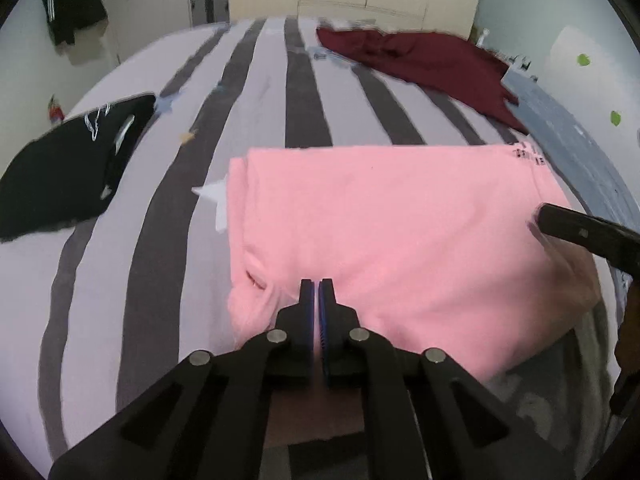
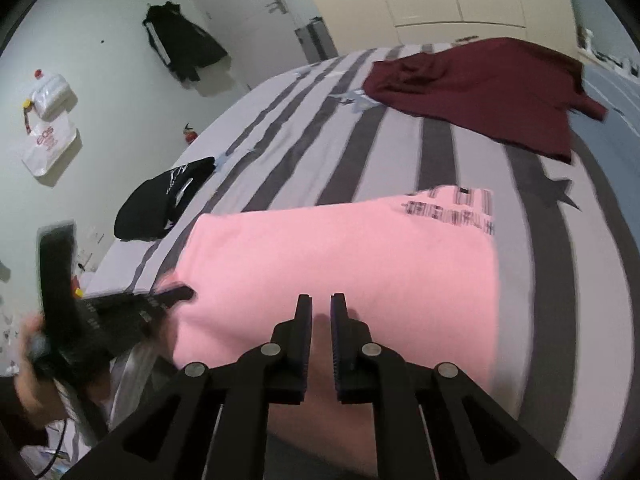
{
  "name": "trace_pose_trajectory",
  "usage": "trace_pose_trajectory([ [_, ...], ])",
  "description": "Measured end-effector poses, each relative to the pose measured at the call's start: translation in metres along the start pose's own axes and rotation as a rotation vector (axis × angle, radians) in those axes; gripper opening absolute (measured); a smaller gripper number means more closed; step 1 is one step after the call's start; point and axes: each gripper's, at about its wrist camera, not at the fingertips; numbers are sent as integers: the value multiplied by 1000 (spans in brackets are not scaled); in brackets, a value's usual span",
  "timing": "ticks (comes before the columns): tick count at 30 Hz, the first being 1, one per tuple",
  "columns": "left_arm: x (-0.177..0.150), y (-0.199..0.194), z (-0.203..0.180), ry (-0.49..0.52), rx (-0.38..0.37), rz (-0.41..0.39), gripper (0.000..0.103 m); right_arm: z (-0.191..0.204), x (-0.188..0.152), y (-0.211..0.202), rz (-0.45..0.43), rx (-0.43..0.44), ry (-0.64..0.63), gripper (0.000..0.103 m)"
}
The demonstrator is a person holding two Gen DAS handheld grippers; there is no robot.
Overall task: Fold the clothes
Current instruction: 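Press the folded t-shirt flat with both open grippers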
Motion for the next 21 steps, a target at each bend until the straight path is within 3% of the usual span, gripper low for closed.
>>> trace_pose_trajectory([
  [5,8,-5,14,-64,-39,21,3,-18,-7,23,15,-2,36,2],
  [11,35,-16,31,-108,22,10,5,-35,1,6,-4,-73,73,0],
  [14,50,-13,41,-123,42,0,9,-41,11,-3,-32,-134,82,18],
  [17,59,-3,40,-103,40,-5,22,-43,22,-4,-57,-137,91,40],
  [21,55,21,34,-79,45,39,34,-43,22,16,-10,-161,68,44],
])
Point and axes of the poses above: each gripper's, at about its wrist camera, not at the fingertips, and y roughly the way its jaws point, z to its left, x to its top, and after that the axes turned 2 degrees about y, right-handed
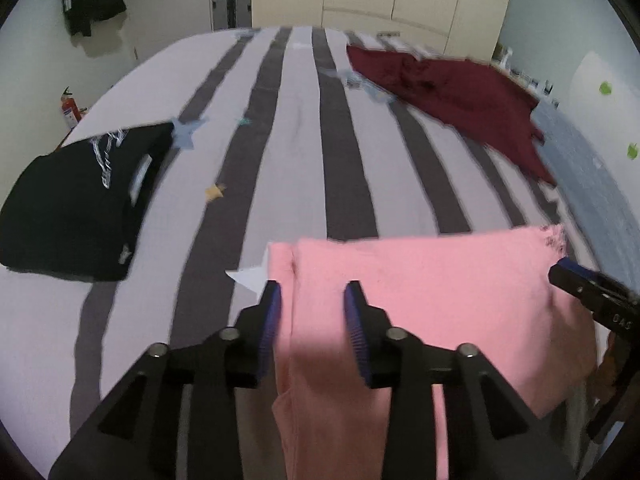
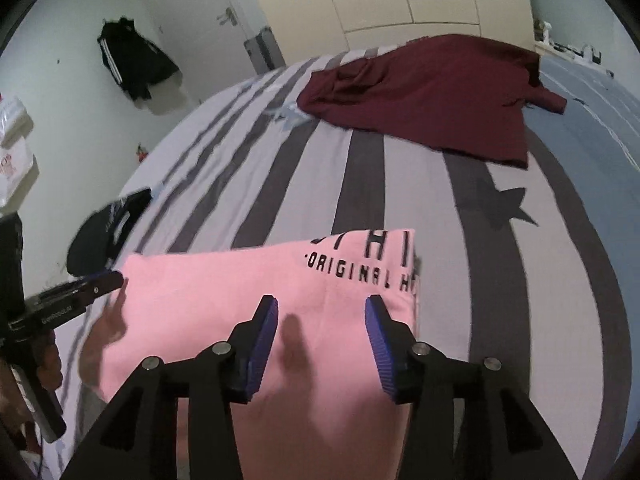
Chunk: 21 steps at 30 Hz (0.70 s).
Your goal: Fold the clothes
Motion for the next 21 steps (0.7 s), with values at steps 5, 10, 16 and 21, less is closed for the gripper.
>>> trace_pose_trajectory([
  [5,-5,9,15,-72,-7,13,57,-6,-2,1,-13,7,7,38],
  [10,-5,-3,24,-122,33,63,74,-20,1,-16,-24,-16,55,38],
  [16,-19,-24,23,-113,65,109,81,-36,-16,-42,4,-5,149,48],
  [21,-36,-39,13,-76,52,111,81,-45,-36,-53,38,20,215,60],
])
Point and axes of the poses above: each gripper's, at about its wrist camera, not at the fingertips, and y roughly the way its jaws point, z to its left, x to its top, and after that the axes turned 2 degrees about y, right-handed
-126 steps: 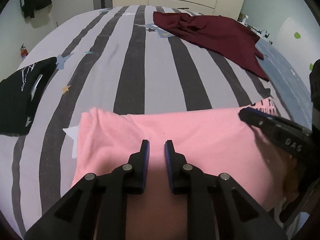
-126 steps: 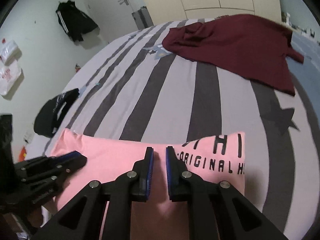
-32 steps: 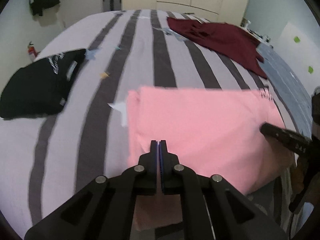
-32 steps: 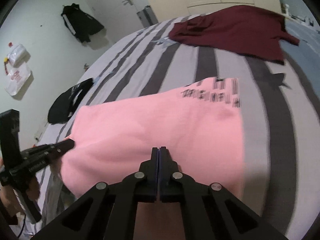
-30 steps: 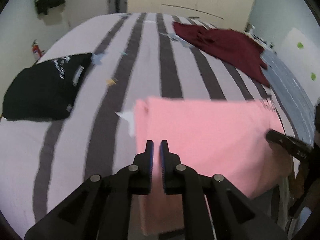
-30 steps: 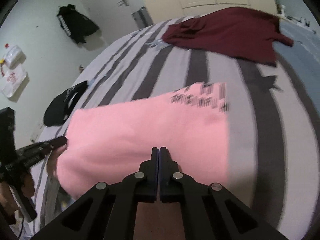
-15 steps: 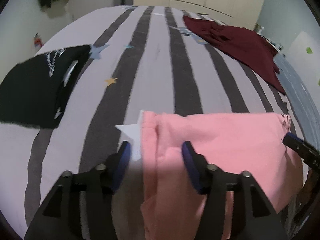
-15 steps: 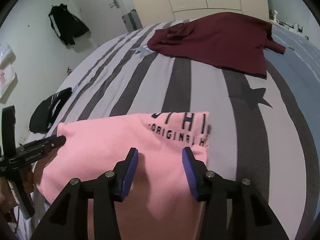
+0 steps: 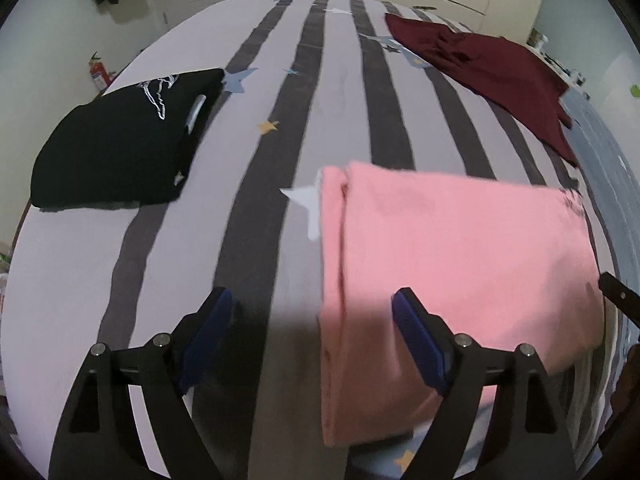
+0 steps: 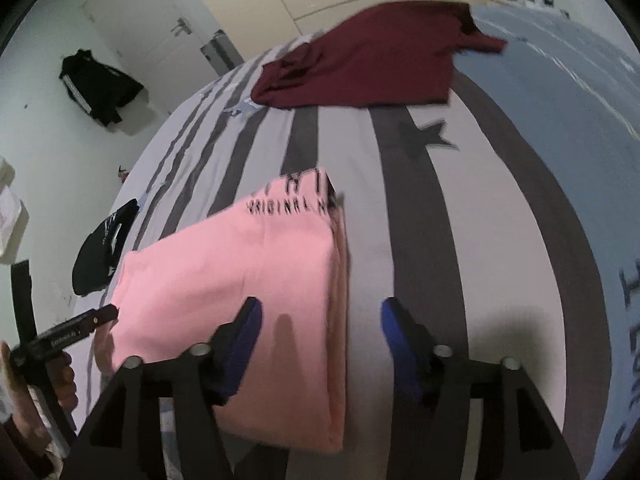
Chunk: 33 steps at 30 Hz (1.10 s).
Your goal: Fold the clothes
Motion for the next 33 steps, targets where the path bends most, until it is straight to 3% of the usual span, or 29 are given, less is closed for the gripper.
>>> trace_pose_trajectory([
  [5,-3,11,10,-116,-98,35,81,9,-5,16,40,-1,-9,63],
  [8,-3,21,15,-170,-143,52,82,18,-5,27,55,-6,-26,79],
  [11,-4,21,10,-125,-153,32,83,24,-6,36,64,-8,-48,92],
  [15,-5,20,7,-88,-164,29,83,28,-9,41,62,-6,-51,101],
  [18,-4,25,12,-109,-178,66,90,29,-10,43,76,-16,-74,102],
  [23,1,27,11,-109,-182,103,92,31,-9,47,111,-21,-104,102],
  [33,8,29,-13,-84,-195,51,92,10,-8,35,112,91,-68,102],
])
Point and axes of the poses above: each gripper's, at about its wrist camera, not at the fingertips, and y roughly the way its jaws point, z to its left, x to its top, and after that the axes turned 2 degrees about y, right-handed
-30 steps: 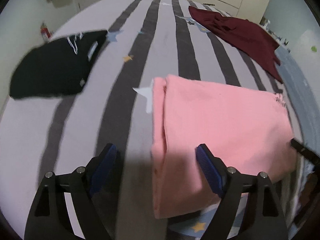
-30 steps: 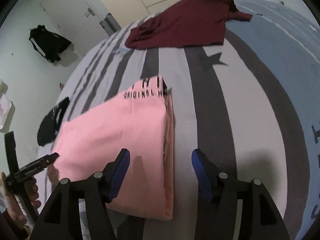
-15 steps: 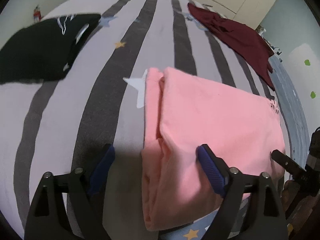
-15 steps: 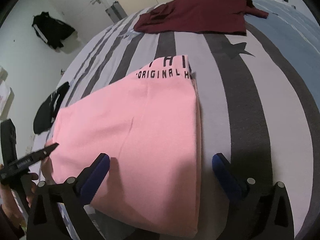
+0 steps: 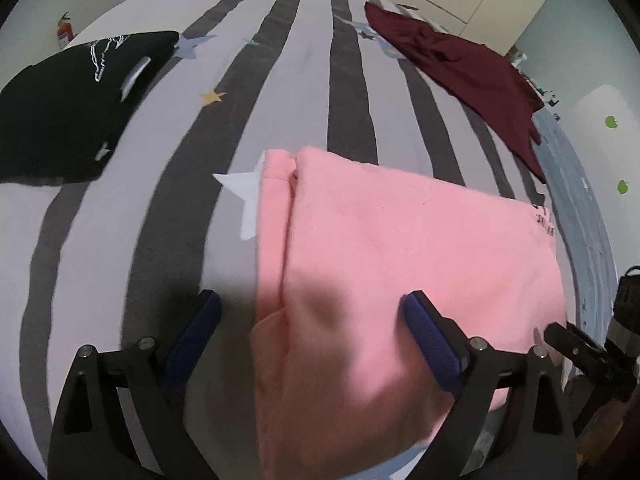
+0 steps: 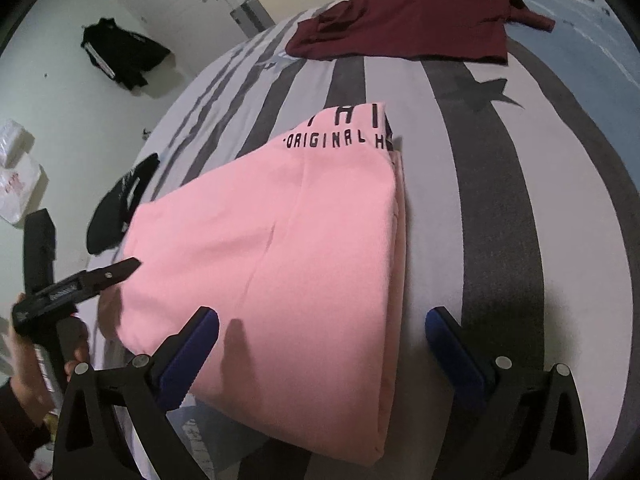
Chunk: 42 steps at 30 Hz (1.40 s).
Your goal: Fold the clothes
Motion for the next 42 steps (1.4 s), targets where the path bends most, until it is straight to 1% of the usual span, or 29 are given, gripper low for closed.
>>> trace_pose_trajectory([
  [5,-9,2,-1,15,-9,-38,91,-5,3,-2,-13,3,20,103],
  [7,-10,-1,-3,12,-22,-43,86,-4,3,-2,-19,4,20,103],
  [8,-11,-2,-5,14,-28,-45,81,-4,3,-3,-20,30,28,103],
  [9,-12,-3,-7,22,-33,-47,73,-3,3,-3,-20,63,38,102],
  [10,-12,-4,-10,33,-37,-49,69,-2,3,-2,-19,76,41,101],
  [11,-13,-5,-13,43,-37,-49,64,1,3,-1,-18,81,40,98],
  [13,-13,-7,-18,54,-39,-48,59,5,1,-1,-20,67,26,94],
  [14,-13,-9,-18,50,-44,-50,53,5,0,-1,-26,61,28,88],
  [15,-13,-11,-17,47,-48,-55,41,4,0,-3,-33,55,35,72],
  [16,-13,-14,-18,52,-50,-64,36,1,-1,-4,-41,45,46,59],
  [17,-13,-16,-18,62,-51,-72,27,-3,-1,-6,-47,46,60,39],
  [18,-13,-18,-18,68,-58,-79,23,-7,-2,-9,-52,51,76,32],
  [20,-12,-21,-18,71,-74,-88,22,-10,-2,-13,-63,52,87,28],
  [23,-11,-31,-19,78,-94,-110,18,-1,-1,-19,-77,27,48,21],
  [25,-12,-41,-16,88,-107,-136,18,5,0,-26,-94,15,35,19],
  [27,3,-42,-9,92,-122,-162,17,13,3,-36,-122,17,39,17],
  [29,10,-61,-3,90,-129,-192,17,26,6,-44,-143,21,34,17],
  [33,33,-84,22,77,-144,-237,17,61,18,-60,-190,31,3,17],
  [36,55,-98,53,79,-132,-267,17,100,33,-53,-210,43,-24,17],
  [39,71,-113,94,69,-104,-288,17,143,50,-38,-227,62,-49,17],
  [42,90,-128,143,77,-50,-307,17,192,66,-12,-236,81,-71,17],
])
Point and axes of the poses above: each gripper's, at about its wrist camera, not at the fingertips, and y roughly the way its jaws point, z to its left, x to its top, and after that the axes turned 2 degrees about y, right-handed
